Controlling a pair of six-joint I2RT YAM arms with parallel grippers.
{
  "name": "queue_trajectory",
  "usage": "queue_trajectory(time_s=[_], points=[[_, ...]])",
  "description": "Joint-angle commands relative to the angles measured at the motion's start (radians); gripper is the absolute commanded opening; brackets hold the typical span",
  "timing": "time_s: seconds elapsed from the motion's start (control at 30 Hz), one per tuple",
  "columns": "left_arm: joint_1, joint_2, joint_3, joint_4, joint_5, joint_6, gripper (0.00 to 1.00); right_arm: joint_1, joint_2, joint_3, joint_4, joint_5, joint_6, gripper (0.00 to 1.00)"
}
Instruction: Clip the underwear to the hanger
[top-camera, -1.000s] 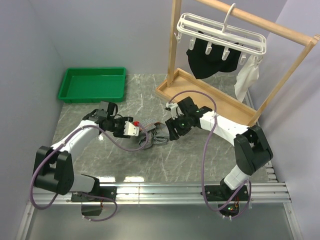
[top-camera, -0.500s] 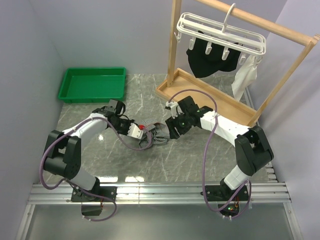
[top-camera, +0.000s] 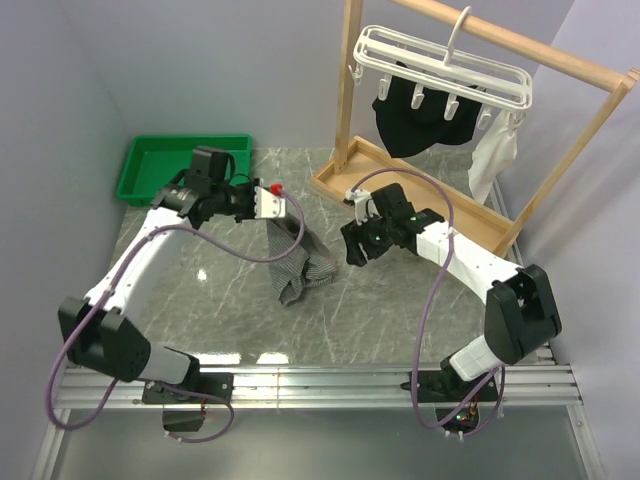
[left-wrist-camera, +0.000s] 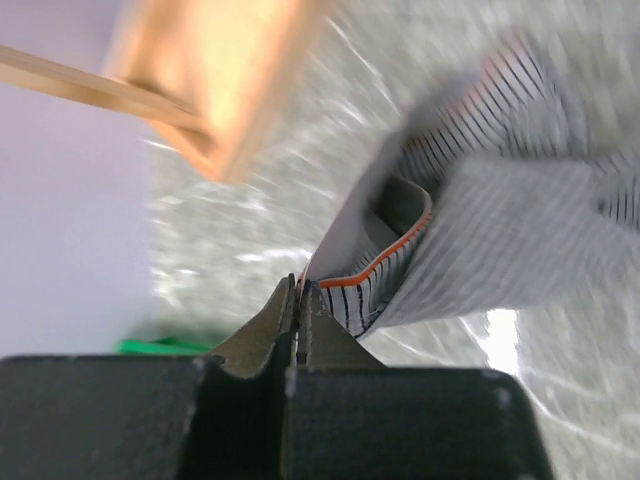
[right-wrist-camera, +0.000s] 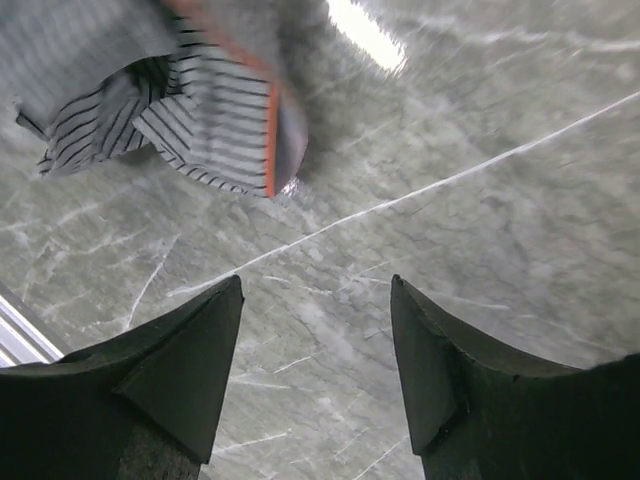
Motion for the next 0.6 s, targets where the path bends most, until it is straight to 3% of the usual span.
queue_trajectory(time_s=[0.0, 0.1, 0.4, 0.57], points=[[-0.004, -0.082, 0.068, 0.029, 0.093, -0.193, 0.00, -0.019, -0.062, 0.014, 0.063, 0.003, 0.000, 0.69], [-0.004, -0.160, 0.057, 0.129, 0.093, -0.309, 0.00, -0.039, -0.074, 0.019, 0.080, -0.007, -0.005, 0.70], [-0.004, -0.232, 0.049, 0.117, 0.120, -0.336, 0.00, -0.049, -0.111, -0.027, 0.209, -0.120, -0.048, 0.71], [-0.004, -0.220, 0.048, 0.136, 0.101, -0.374, 0.00, -0.032, -0.109, -0.107, 0.345, -0.204, 0.045, 0.70]])
